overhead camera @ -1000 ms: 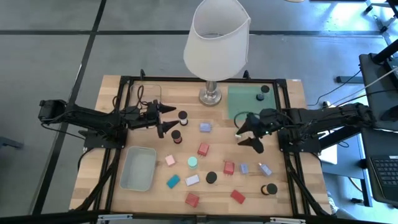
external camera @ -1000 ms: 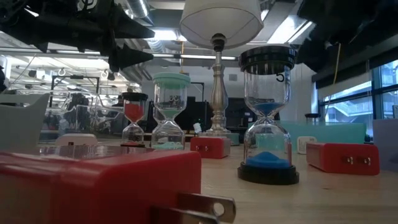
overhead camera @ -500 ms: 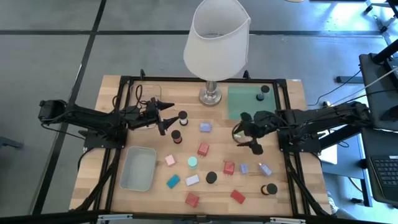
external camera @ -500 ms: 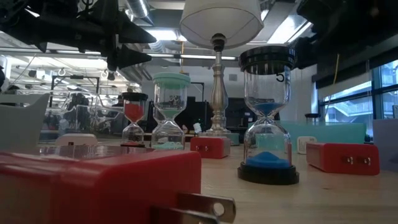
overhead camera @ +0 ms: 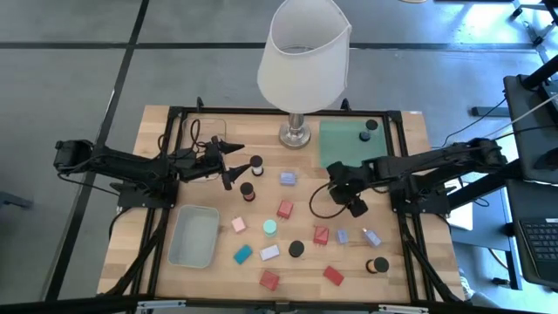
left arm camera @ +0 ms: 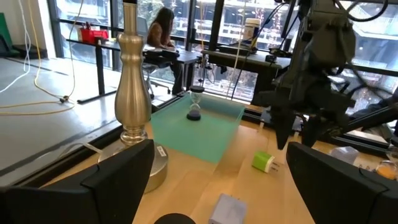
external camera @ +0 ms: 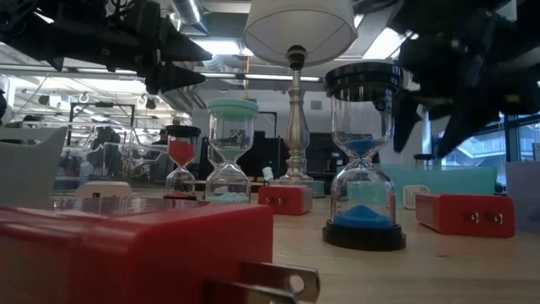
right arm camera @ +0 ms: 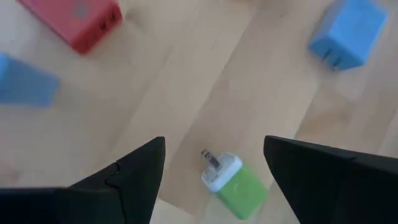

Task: Pick & Place Office items
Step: Put the green charger adapter into the transparent bin

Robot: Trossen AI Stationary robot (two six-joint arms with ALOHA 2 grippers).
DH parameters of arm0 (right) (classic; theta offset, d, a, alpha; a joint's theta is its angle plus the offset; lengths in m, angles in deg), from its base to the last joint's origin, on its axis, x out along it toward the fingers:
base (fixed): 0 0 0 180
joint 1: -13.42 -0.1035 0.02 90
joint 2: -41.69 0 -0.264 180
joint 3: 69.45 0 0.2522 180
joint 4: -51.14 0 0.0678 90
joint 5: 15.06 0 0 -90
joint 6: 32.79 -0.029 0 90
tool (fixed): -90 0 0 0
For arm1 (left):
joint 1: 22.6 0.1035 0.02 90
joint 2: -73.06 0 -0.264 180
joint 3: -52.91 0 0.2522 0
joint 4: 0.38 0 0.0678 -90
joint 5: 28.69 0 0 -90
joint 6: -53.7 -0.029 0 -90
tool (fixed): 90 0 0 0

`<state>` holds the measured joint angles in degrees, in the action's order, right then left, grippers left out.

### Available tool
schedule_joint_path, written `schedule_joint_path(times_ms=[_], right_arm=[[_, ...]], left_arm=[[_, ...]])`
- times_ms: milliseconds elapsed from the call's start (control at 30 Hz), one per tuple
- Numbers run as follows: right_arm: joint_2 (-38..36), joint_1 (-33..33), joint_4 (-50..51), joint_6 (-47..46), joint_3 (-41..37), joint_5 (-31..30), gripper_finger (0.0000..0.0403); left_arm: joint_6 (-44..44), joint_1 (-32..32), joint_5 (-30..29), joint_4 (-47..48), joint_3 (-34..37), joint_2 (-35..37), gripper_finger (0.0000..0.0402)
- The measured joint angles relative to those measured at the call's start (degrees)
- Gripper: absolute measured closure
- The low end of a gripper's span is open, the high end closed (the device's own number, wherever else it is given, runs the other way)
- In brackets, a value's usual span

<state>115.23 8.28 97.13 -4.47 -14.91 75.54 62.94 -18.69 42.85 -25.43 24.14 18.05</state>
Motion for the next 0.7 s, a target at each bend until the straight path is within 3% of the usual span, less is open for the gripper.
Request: schedule_joint_path(times_ms=[133, 433, 700], right_arm=[[4.3, 0.0, 0.2, 4.5, 0.2, -0.5, 0.0125], [10.9, 0.1, 0.6, 14.1, 0.2, -11.1, 0.0125], [14.0, 0.9, 2.1, 13.6, 0.3, -12.4, 0.0134]], left_arm=[[0.0, 0.0, -0.1, 0.0, 0.0, 0.0, 0.0038], [0.0, 0.0, -0.1, 0.0, 0.0, 0.0, 0.0038], [0.0, 0.0, -0.1, 0.0, 0.0, 0.0, 0.0038]])
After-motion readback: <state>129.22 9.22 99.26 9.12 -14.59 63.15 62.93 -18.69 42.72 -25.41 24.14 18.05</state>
